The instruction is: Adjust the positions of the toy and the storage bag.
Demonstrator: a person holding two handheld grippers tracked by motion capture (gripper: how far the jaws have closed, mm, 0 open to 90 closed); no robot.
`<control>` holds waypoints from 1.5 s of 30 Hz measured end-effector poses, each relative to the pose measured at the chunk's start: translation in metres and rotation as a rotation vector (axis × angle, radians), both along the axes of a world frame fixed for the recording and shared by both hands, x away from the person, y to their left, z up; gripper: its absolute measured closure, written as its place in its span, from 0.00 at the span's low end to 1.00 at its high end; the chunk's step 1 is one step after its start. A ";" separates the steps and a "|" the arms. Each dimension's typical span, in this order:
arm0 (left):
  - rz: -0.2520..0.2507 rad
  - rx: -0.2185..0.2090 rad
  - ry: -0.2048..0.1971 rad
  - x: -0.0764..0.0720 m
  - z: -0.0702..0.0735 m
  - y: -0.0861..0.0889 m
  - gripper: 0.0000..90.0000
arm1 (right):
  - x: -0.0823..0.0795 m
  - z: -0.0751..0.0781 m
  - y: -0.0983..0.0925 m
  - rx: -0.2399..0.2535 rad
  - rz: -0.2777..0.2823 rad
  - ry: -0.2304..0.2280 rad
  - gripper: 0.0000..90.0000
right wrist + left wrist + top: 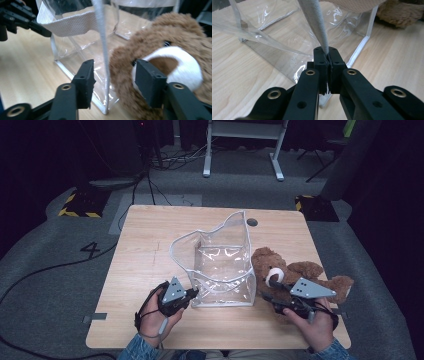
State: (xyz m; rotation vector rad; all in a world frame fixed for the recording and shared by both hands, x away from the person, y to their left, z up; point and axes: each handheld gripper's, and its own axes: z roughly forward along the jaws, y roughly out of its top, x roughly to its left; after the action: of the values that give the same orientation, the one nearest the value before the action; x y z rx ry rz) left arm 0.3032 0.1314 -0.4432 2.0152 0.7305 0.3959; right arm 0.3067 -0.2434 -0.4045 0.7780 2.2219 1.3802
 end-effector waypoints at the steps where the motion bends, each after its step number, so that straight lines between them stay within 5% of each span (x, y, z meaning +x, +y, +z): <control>1: 0.001 0.002 0.000 -0.003 0.000 0.002 0.97 | -0.001 0.000 0.005 -0.003 0.016 -0.005 0.60; 4: -0.003 -0.003 -0.001 -0.009 -0.001 0.005 0.97 | -0.003 0.001 0.018 -0.053 0.039 -0.034 0.65; 6: -0.001 -0.013 0.001 -0.012 -0.002 0.006 0.97 | 0.000 0.001 0.024 -0.105 0.035 -0.049 0.76; 12: -0.005 -0.014 -0.006 -0.021 -0.002 0.010 0.97 | 0.007 -0.004 0.034 -0.151 0.063 -0.016 0.98; 20: -0.036 -0.034 -0.004 -0.046 -0.002 0.017 0.97 | -0.018 -0.005 0.028 -0.091 0.109 0.026 0.99; 32: -0.075 -0.028 -0.015 -0.083 -0.005 0.013 0.97 | -0.069 -0.005 0.018 -0.071 0.154 0.052 0.99; 38: -0.087 -0.058 0.004 -0.089 -0.004 0.015 0.93 | -0.072 -0.004 0.015 -0.070 0.162 0.064 0.98; 45: -0.059 -0.119 0.029 -0.090 0.001 0.028 0.73 | -0.069 0.008 0.004 -0.018 0.157 0.053 0.75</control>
State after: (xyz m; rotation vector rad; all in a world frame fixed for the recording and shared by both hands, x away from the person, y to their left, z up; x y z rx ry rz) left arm 0.2133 0.1592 -0.4424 1.9292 0.6946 0.2835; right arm 0.2380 -0.2397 -0.3963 0.6527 2.3765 1.4248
